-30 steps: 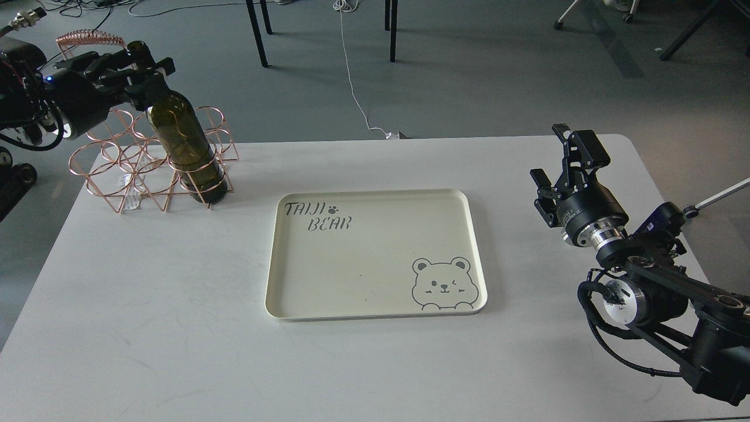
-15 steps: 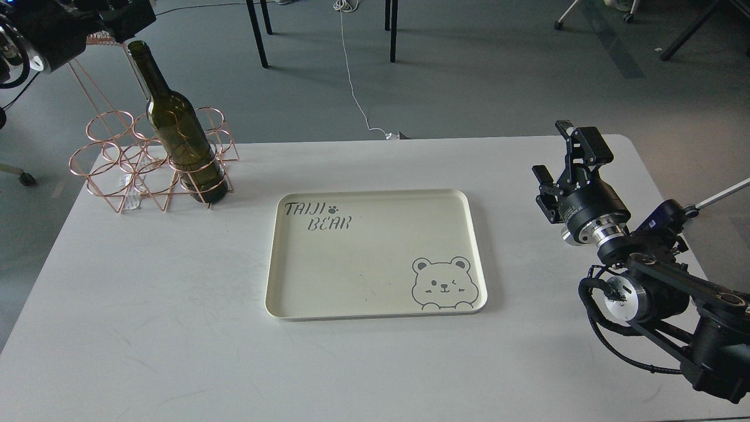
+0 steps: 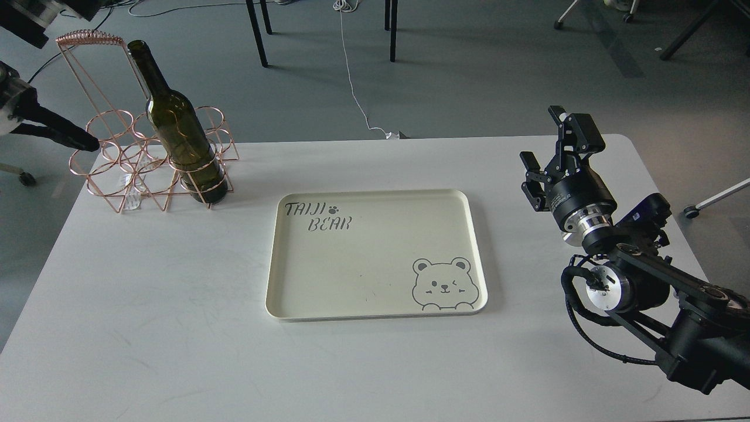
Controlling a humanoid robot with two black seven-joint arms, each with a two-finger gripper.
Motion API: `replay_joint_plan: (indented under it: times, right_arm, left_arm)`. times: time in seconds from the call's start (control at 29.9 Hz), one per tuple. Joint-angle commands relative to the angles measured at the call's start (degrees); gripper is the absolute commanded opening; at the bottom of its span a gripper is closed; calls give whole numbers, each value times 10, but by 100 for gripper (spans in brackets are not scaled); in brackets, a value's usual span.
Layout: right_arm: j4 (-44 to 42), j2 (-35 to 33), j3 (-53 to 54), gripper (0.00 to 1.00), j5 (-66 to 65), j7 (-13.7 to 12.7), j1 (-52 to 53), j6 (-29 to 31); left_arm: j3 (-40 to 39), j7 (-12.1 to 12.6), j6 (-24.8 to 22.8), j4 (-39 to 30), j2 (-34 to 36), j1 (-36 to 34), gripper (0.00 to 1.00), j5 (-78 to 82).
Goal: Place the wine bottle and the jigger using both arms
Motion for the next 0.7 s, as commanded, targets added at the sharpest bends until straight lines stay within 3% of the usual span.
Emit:
replay_joint_plan:
  times: [0.0, 0.27, 0.4, 0.57, 0.67]
  right_arm:
    - [-3, 3, 2, 99, 0, 0, 0, 0]
    - [-8, -2, 2, 99, 1, 0, 7, 8]
    - [-8, -6, 10, 99, 2, 0, 7, 16]
    - [-5, -6, 36, 99, 2, 0, 2, 16]
    - [-5, -6, 49, 99, 1, 0, 0, 16]
  left_arm:
    - [-21, 0, 3, -3, -62, 62, 98, -21]
    - [-131, 0, -5, -3, -177, 215, 98, -22]
    - [-160, 40, -11, -3, -218, 268, 98, -23]
    - [-198, 52, -46, -1, -254, 324, 98, -24]
    - [-237, 75, -86, -1, -265, 353, 98, -24]
